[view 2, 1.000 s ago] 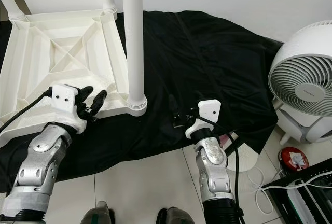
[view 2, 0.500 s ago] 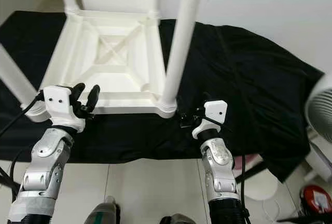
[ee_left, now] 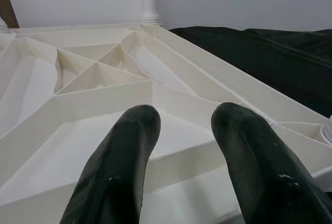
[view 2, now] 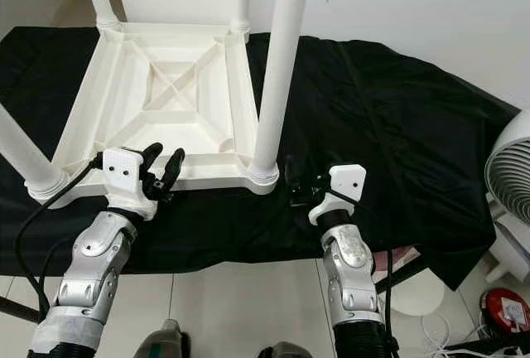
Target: Building children table
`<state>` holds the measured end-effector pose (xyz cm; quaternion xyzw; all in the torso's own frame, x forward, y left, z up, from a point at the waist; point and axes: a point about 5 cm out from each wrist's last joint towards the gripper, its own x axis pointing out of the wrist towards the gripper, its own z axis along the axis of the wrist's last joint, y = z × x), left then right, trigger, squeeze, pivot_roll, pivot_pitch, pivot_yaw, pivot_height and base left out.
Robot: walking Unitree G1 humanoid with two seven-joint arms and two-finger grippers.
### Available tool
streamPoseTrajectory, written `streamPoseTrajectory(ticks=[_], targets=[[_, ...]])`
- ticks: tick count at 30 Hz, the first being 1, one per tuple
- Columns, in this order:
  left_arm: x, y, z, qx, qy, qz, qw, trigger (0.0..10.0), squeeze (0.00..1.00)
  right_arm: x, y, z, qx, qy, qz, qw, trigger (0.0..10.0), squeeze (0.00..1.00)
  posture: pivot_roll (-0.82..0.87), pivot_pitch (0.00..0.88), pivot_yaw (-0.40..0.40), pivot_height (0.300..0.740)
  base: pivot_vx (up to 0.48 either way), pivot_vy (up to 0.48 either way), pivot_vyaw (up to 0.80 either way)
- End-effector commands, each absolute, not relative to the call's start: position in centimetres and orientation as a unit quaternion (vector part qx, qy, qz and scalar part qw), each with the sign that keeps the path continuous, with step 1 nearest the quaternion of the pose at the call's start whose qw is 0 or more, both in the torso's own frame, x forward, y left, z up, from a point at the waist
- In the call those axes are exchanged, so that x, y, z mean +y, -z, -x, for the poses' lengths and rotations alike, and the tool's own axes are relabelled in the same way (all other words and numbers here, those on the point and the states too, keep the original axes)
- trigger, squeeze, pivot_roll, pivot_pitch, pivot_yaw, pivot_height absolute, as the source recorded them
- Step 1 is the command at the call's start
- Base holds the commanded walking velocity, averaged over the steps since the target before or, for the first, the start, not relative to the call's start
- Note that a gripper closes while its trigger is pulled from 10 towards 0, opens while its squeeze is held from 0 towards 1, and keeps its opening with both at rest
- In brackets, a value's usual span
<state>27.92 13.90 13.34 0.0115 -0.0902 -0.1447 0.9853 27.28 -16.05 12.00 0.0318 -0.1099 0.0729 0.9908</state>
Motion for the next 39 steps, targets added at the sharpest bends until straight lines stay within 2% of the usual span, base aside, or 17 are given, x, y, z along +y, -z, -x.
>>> streamPoseTrajectory(ticks=[1,3,8,12,27,32,36,39], targets=[[14.0,-13.3,-28.1,-0.09,0.129,-0.012,0.988,10.0,0.0,-16.2,-12.0,-27.3,-0.113,-0.067,-0.031,0.991,10.0,0.0,0.07,0.03,-0.059,0.74,0.0,0.0,0.0],[14.6,-13.4,-28.4,-0.093,0.115,-0.023,0.989,10.0,0.0,-16.2,-12.6,-27.9,-0.118,-0.043,-0.105,0.986,10.0,0.0,0.07,0.031,-0.043,0.74,0.0,0.0,0.0],[15.3,-14.0,-29.0,-0.098,0.097,-0.02,0.99,10.0,0.0,-15.4,-13.7,-28.5,-0.137,-0.078,-0.077,0.985,10.0,0.0,0.07,0.031,-0.039,0.74,0.0,0.0,0.0],[15.4,-14.1,-29.4,-0.103,0.102,-0.027,0.989,10.0,0.0,-16.2,-13.6,-29.3,-0.131,-0.075,-0.053,0.987,10.0,0.0,0.08,0.019,-0.042,0.74,0.0,-0.262,0.0],[14.5,-13.7,-29.9,-0.104,0.126,-0.033,0.986,10.0,0.0,-15.7,-13.1,-29.7,-0.121,-0.081,-0.05,0.988,10.0,0.0,0.09,0.0,-0.062,0.74,0.0,-0.299,0.0],[14.5,-13.1,-30.7,-0.072,0.106,-0.004,0.992,10.0,0.0,-15.9,-12.9,-29.8,-0.114,-0.083,-0.037,0.989,10.0,0.0,0.09,0.0,-0.083,0.74,0.0,0.0,0.0],[14.6,-13.1,-32.6,-0.011,0.016,0.089,0.996,10.0,0.0,-16.0,-12.8,-30.0,-0.106,-0.092,-0.034,0.989,10.0,0.0,0.08,0.0,-0.106,0.74,0.0,0.0,0.32],[14.0,-13.5,-33.2,-0.005,0.014,0.079,0.997,10.0,0.0,-15.9,-12.9,-30.2,-0.103,-0.098,-0.027,0.989,10.0,0.0,0.07,0.0,-0.106,0.74,0.0,0.0,0.8]])
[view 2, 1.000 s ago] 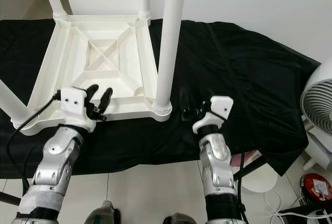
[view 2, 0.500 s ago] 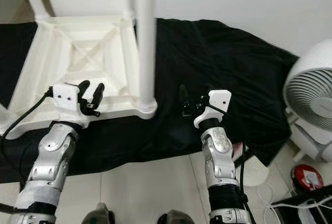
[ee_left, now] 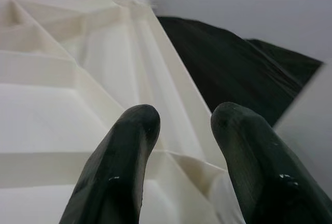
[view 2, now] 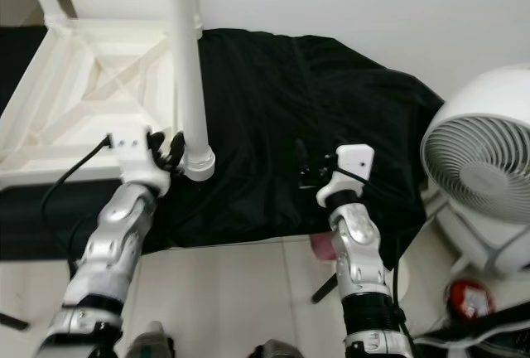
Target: Building children table
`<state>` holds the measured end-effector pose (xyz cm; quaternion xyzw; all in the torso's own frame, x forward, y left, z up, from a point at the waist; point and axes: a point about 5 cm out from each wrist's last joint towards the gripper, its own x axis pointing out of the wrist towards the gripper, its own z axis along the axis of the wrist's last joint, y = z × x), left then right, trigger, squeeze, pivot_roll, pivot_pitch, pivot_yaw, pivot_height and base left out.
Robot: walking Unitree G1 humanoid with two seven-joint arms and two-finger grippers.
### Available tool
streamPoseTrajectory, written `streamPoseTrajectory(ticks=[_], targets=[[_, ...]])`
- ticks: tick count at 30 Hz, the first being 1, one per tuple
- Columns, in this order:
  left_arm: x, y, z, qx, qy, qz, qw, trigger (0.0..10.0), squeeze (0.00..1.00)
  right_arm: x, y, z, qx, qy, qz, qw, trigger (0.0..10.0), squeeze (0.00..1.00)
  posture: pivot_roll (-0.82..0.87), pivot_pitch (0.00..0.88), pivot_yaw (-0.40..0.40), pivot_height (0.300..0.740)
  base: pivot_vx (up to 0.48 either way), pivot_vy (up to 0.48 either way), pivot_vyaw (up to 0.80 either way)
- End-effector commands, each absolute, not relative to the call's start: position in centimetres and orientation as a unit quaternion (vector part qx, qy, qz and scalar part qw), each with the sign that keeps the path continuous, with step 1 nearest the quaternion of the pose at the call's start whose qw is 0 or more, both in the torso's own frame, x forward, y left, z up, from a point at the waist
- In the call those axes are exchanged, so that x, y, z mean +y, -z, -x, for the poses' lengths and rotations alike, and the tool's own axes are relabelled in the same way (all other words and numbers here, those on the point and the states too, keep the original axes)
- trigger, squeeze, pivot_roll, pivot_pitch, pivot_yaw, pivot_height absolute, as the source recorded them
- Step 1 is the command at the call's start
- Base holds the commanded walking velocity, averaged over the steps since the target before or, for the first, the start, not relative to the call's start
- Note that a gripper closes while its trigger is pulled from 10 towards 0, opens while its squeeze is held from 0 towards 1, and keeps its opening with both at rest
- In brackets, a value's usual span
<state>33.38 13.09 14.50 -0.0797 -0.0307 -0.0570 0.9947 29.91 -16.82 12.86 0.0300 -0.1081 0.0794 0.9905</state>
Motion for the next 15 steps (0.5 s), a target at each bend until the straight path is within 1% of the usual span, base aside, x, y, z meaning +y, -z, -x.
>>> streamPoseTrajectory(ticks=[1,5,7,9,11,12,15], targets=[[13.8,-13.58,-33.5,-0.005,0.007,0.068,0.998,10.0,0.0,-15.79,-13.03,-30.29,-0.102,-0.104,-0.025,0.989,10.0,0.0,0.06,0.0,-0.104,0.74,0.0,0.0,0.8],[13.71,-13.76,-33.88,-0.002,-0.016,0.075,0.997,10.0,0.0,-15.63,-13.28,-30.39,-0.106,-0.113,-0.022,0.988,10.0,0.0,0.06,0.003,-0.094,0.74,0.0,0.0,0.8],[13.6,-14.04,-33.98,-0.008,-0.026,0.068,0.997,10.0,0.0,-15.47,-13.22,-30.4,-0.103,-0.118,-0.017,0.987,10.0,0.0,0.06,0.008,-0.086,0.74,0.0,0.0,0.0],[13.28,-14.22,-33.82,-0.018,-0.012,0.039,0.999,10.0,0.0,-15.3,-12.88,-30.39,-0.096,-0.119,-0.017,0.988,10.0,0.0,0.07,0.01,-0.074,0.74,0.0,0.0,0.0],[13.28,-14.22,-33.82,-0.018,-0.012,0.039,0.999,10.0,0.0,-15.3,-12.88,-30.39,-0.096,-0.119,-0.017,0.988,10.0,0.0,0.07,0.01,-0.074,0.74,0.0,0.0,0.0],[13.33,-14.3,-33.78,-0.022,-0.013,0.024,0.999,10.0,0.0,-15.24,-12.87,-30.39,-0.096,-0.119,-0.016,0.988,10.0,0.0,0.08,0.013,-0.059,0.74,0.0,0.0,0.0],[13.63,-14.5,-33.61,-0.03,0.001,0.011,0.999,10.0,0.0,-15.17,-12.99,-30.62,-0.099,-0.113,-0.005,0.989,10.0,0.0,0.09,0.018,-0.04,0.74,0.0,0.0,0.0]])
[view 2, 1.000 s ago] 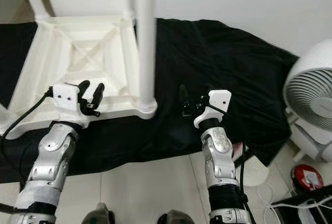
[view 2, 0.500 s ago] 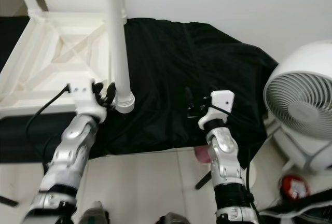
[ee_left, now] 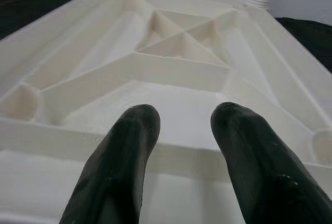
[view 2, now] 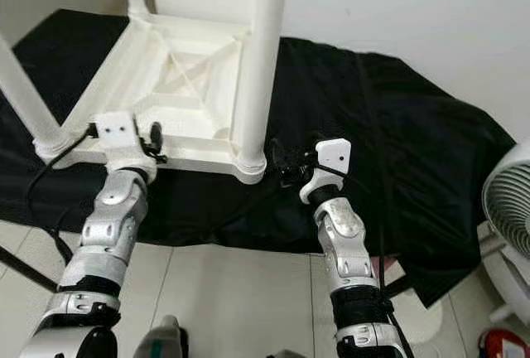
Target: Building children table
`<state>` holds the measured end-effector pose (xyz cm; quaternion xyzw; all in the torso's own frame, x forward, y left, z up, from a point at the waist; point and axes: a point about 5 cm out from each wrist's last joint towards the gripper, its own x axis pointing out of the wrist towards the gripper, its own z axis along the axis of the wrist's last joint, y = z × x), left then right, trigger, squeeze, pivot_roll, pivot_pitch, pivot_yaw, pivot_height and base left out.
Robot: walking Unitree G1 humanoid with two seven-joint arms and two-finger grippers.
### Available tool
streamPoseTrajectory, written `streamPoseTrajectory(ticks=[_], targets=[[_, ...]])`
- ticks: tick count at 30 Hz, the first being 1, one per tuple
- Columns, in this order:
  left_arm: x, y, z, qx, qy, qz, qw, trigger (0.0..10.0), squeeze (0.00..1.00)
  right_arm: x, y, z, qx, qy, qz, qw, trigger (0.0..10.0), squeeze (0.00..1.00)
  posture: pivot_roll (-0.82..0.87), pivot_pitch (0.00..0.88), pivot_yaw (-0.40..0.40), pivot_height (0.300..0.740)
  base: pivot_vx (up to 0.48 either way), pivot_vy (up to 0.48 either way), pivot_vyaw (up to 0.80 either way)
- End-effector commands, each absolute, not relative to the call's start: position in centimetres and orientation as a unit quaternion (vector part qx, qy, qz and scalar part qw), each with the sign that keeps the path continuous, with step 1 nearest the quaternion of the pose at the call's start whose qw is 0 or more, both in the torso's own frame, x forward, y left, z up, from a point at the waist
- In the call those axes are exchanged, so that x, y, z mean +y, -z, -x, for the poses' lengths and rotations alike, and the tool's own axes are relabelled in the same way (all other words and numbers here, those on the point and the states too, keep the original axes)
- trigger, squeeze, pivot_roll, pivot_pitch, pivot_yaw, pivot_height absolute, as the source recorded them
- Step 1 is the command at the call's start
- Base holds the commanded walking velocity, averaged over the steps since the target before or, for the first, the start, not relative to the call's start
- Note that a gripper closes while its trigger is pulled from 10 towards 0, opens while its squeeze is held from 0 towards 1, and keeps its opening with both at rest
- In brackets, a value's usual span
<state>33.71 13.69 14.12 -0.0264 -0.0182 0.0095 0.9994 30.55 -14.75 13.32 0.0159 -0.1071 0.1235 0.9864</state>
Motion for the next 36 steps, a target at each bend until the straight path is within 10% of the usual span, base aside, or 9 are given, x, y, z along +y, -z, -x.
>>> streamPoseTrajectory(ticks=[1,16,36], targets=[[13.7,-14.6,-33.6,-0.031,0.007,0.011,0.999,10.0,0.0,-15.2,-13.1,-30.7,-0.1,-0.111,-0.001,0.989,10.0,0.0,0.09,0.018,-0.04,0.74,0.0,0.0,0.0],[15.8,-14.2,-32.9,-0.036,0.026,-0.01,0.999,10.0,0.0,-20.9,-13.6,-31.2,-0.105,0.141,0.01,0.984,10.0,0.0,0.09,0.008,-0.045,0.74,0.0,0.052,0.0],[18.2,-14.0,-31.8,-0.042,0.017,-0.016,0.999,10.0,0.0,-20.5,-11.5,-29.3,-0.074,0.112,0.059,0.989,10.0,0.0,0.1,0.0,-0.053,0.74,0.0,0.166,0.0]])
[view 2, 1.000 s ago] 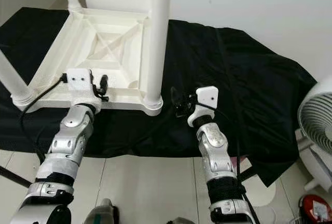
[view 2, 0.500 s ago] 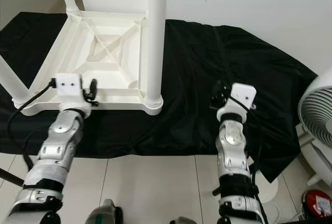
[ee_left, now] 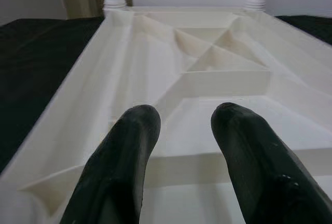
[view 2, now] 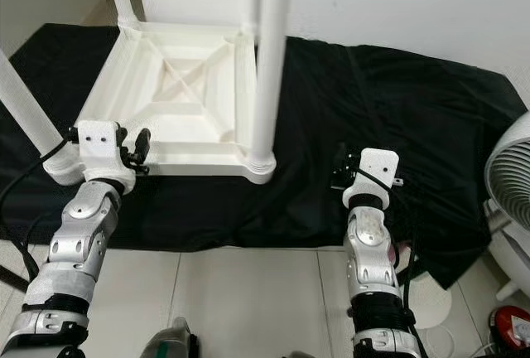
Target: Building children table
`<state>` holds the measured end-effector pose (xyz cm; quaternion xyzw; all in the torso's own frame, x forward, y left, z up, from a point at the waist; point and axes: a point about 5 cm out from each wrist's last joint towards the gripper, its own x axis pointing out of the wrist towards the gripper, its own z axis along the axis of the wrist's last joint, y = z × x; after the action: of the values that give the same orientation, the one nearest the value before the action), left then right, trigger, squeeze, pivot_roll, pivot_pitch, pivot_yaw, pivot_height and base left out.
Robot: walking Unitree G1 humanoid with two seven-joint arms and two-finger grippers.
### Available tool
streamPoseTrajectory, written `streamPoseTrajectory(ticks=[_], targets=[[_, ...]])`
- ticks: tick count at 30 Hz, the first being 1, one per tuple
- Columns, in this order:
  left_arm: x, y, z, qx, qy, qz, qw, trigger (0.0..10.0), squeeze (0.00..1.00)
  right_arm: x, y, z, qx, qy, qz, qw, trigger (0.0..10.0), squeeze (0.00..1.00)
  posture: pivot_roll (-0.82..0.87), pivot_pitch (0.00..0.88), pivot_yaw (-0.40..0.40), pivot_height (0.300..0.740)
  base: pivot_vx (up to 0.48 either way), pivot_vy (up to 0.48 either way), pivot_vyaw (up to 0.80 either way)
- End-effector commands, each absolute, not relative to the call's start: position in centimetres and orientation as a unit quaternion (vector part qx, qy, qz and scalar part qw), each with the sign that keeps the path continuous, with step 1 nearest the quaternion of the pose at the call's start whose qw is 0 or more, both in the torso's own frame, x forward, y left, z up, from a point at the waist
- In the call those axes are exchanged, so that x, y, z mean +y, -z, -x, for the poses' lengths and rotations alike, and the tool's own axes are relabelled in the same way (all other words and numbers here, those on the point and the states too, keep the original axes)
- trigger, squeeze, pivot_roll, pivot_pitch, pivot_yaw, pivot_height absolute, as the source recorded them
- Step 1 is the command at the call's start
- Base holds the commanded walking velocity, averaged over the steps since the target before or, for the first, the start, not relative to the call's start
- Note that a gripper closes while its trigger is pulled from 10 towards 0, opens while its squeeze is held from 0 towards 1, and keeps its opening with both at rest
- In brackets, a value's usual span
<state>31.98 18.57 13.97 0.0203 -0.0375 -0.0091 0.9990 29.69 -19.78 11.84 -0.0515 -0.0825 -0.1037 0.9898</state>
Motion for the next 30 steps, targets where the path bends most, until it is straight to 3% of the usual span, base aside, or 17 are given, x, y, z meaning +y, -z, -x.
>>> streamPoseTrajectory(ticks=[1,21,30], targets=[[18.18,-13.98,-31.84,-0.042,0.017,-0.016,0.999,10.0,0.0,-20.53,-11.46,-29.33,-0.074,0.112,0.059,0.989,10.0,0.0,0.1,0.0,-0.053,0.74,0.0,0.0,0.0],[17.65,-13.7,-30.85,-0.049,0.048,-0.062,0.996,10.0,0.0,-20.69,-10.86,-29.13,-0.055,0.115,0.047,0.991,10.0,0.0,0.11,0.012,-0.063,0.74,0.0,0.0,0.0],[17.65,-14.06,-30.97,-0.056,0.043,-0.054,0.996,10.0,0.0,-20.09,-11.08,-29.4,-0.06,0.103,0.059,0.991,10.0,0.0,0.11,0.015,-0.063,0.74,0.0,-0.414,0.0]])
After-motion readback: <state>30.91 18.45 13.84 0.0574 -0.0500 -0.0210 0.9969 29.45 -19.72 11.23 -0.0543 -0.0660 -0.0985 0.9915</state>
